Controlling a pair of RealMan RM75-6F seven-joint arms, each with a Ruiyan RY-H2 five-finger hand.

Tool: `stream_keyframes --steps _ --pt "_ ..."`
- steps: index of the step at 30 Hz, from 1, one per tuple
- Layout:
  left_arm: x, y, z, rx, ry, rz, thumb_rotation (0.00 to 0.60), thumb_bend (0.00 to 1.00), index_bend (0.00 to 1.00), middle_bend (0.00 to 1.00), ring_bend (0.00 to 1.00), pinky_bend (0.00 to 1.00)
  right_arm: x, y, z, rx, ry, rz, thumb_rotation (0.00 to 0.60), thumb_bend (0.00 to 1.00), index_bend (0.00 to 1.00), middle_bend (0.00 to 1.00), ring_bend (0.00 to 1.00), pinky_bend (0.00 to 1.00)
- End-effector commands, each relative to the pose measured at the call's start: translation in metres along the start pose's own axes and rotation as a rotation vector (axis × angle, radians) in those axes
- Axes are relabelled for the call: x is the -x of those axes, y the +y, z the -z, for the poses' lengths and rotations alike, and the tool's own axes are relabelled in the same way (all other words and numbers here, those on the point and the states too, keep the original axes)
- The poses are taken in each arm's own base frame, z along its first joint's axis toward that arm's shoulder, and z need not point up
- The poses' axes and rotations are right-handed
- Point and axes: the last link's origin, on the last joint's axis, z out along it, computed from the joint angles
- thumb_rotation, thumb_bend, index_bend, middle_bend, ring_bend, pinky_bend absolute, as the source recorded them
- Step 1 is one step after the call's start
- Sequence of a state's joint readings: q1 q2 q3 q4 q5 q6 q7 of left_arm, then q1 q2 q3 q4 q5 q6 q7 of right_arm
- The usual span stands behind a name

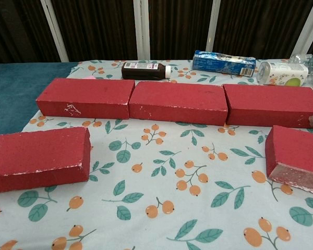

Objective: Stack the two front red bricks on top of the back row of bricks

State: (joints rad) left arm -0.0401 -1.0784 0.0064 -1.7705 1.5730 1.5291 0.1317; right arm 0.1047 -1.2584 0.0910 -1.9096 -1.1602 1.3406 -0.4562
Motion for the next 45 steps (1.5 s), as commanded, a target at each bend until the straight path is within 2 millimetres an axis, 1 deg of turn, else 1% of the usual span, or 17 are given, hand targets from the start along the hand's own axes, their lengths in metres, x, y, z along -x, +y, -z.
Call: stream_keyframes --steps 1,7,11,17,23,35,45 --pt "-0.001 -0.001 0.0 0.0 0.001 0.006 0.6 0.0 0.04 0.0 0.0 0.12 -0.009 -0.016 -0.015 0.03 -0.039 0.029 0.6 0.15 0.0 0.0 0.0 0.0" --pt "-0.004 -0.005 0.0 -0.013 0.011 0.017 0.6 0.0 0.04 0.0 0.0 0.12 -0.017 -0.032 -0.024 0.085 -0.1 0.066 0.6 0.15 0.0 0.0 0.0 0.0" --pt "-0.004 -0.005 0.0 -0.011 0.01 0.02 0.6 0.0 0.04 0.0 0.0 0.12 -0.017 -0.038 -0.029 0.108 -0.136 0.089 0.6 0.15 0.0 0.0 0.0 0.0" --pt "-0.005 -0.006 0.0 -0.012 0.01 0.025 0.6 0.0 0.04 0.0 0.0 0.12 -0.01 -0.042 -0.036 0.136 -0.183 0.109 0.6 0.15 0.0 0.0 0.0 0.0" --pt "-0.004 -0.006 0.0 -0.013 0.001 0.023 0.6 0.0 0.04 0.0 0.0 0.12 0.001 -0.044 -0.045 0.166 -0.222 0.122 0.6 0.15 0.0 0.0 0.0 0.0" --pt "-0.003 -0.005 -0.001 -0.014 -0.004 0.017 0.6 0.0 0.04 0.0 0.0 0.12 0.005 -0.047 -0.046 0.182 -0.234 0.131 0.6 0.15 0.0 0.0 0.0 0.0" --pt "-0.003 -0.005 -0.001 -0.016 -0.006 0.017 0.6 0.0 0.04 0.0 0.0 0.12 0.015 -0.05 -0.052 0.185 -0.256 0.137 0.6 0.15 0.0 0.0 0.0 0.0"
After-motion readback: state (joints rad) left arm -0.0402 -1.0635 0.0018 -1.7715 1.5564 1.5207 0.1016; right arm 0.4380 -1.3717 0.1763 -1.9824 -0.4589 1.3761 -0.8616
